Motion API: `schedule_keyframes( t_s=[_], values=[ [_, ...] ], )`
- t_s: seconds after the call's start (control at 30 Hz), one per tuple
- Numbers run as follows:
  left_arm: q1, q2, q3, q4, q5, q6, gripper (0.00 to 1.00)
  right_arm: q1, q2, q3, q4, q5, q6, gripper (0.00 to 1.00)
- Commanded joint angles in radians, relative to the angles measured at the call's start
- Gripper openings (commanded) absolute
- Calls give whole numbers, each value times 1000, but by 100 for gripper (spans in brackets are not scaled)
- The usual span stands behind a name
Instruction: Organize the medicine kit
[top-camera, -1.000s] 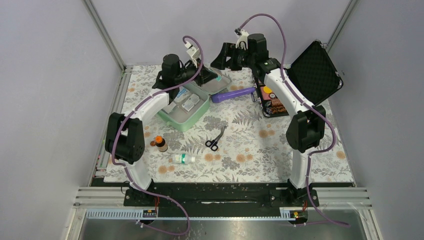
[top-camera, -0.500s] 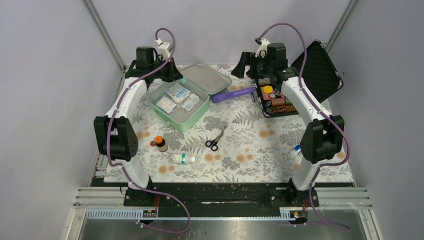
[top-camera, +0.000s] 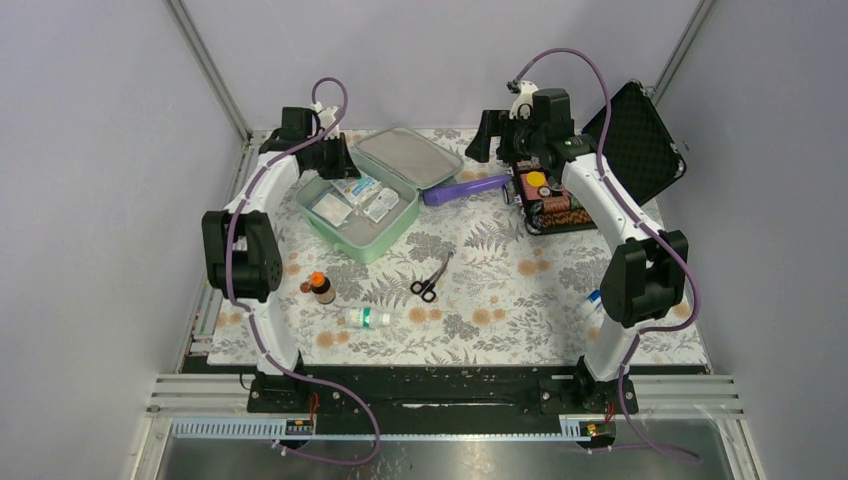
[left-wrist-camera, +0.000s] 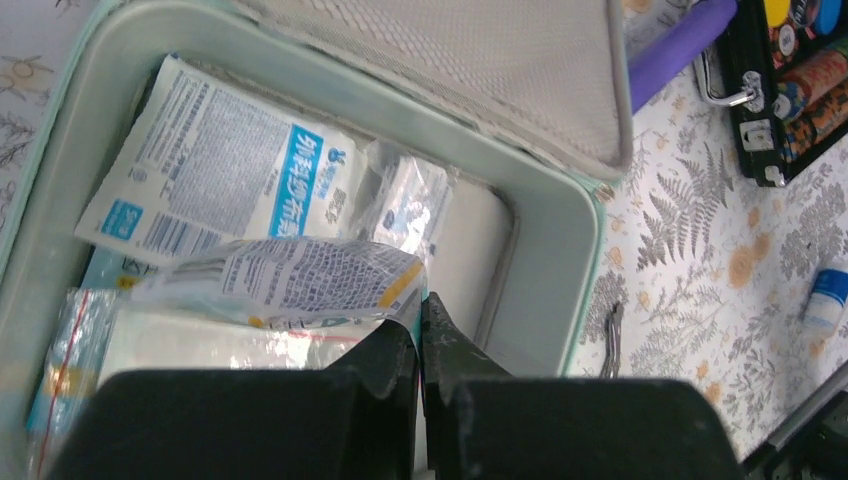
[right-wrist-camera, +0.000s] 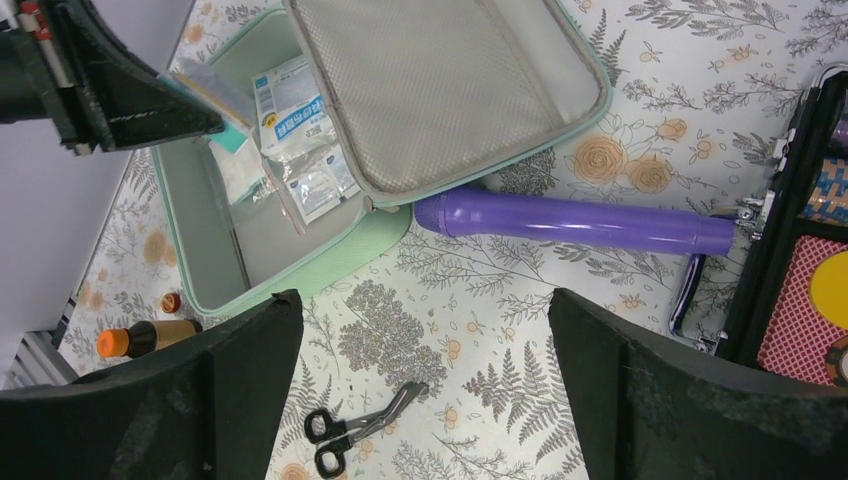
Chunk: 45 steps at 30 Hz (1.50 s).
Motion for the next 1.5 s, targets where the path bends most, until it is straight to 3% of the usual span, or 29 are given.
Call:
schedule_keyframes(
  t_s=[0.0, 0.2, 0.4, 0.73, 0.8, 0.87, 1.3, 1.47],
  values=[
    [4, 79, 100, 45, -6, -22, 0, 6, -15, 0, -11, 23, -38, 100],
    [4, 157, 150, 137, -62, -81, 0, 6, -24, -21, -25, 33, -63, 100],
    [4, 208, 166, 187, -114, -149, 9, 6, -24, -21, -45, 40, -82, 100],
    [5, 174, 75, 169, -181, -240, 14, 7, -24, -23, -61, 47, -98, 99],
    [5, 159, 57, 168, -177, -246, 25, 6, -22, -22, -62, 46, -97, 99],
    [6, 151, 51, 160, -173, -242, 28, 7, -20, -23, -63, 44, -99, 100],
    [8, 114, 50, 146, -192, -187, 26, 6, -7, -21, -60, 40, -97, 99],
    [8, 124, 61, 178, -166, -172, 15, 7, -7, -26, -60, 37, -99, 99]
  ],
)
